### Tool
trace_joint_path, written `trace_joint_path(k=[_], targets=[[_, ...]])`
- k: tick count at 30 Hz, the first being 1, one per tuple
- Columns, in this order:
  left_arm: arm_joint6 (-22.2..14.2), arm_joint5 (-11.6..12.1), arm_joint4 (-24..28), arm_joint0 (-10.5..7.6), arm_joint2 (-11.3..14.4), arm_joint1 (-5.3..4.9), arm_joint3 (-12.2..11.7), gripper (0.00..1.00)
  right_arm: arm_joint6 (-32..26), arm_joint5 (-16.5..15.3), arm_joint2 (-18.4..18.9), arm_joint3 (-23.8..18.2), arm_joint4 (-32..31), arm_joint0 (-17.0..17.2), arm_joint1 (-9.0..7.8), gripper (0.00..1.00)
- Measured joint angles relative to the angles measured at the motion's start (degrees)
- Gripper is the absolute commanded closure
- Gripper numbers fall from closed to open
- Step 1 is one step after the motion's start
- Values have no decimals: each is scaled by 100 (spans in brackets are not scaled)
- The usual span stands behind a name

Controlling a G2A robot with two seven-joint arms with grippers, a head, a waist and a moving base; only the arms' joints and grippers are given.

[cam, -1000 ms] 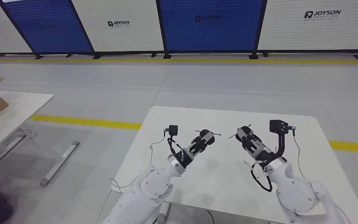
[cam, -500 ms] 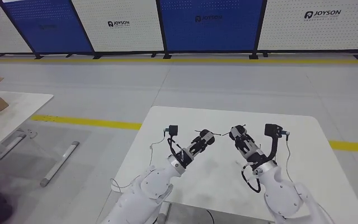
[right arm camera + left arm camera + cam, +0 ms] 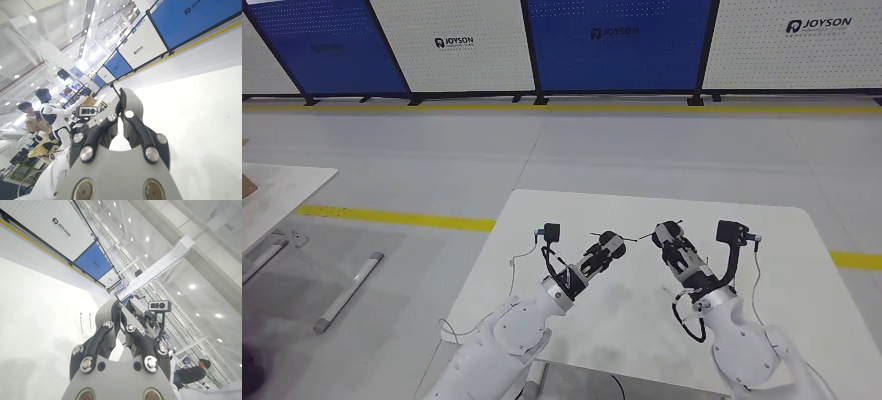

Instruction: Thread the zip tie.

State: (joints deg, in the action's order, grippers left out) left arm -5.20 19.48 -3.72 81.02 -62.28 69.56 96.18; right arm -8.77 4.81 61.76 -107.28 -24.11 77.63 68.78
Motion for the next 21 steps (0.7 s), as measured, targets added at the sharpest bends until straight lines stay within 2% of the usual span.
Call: trace_joint_path(k=[8,21], targets=[[0,0,0,0,0,0,0,100,-63,34,-59,63,-127,-27,46,100],[0,0,0,0,0,0,0,100,-63,-118,187,-153,-114,250,55,100]])
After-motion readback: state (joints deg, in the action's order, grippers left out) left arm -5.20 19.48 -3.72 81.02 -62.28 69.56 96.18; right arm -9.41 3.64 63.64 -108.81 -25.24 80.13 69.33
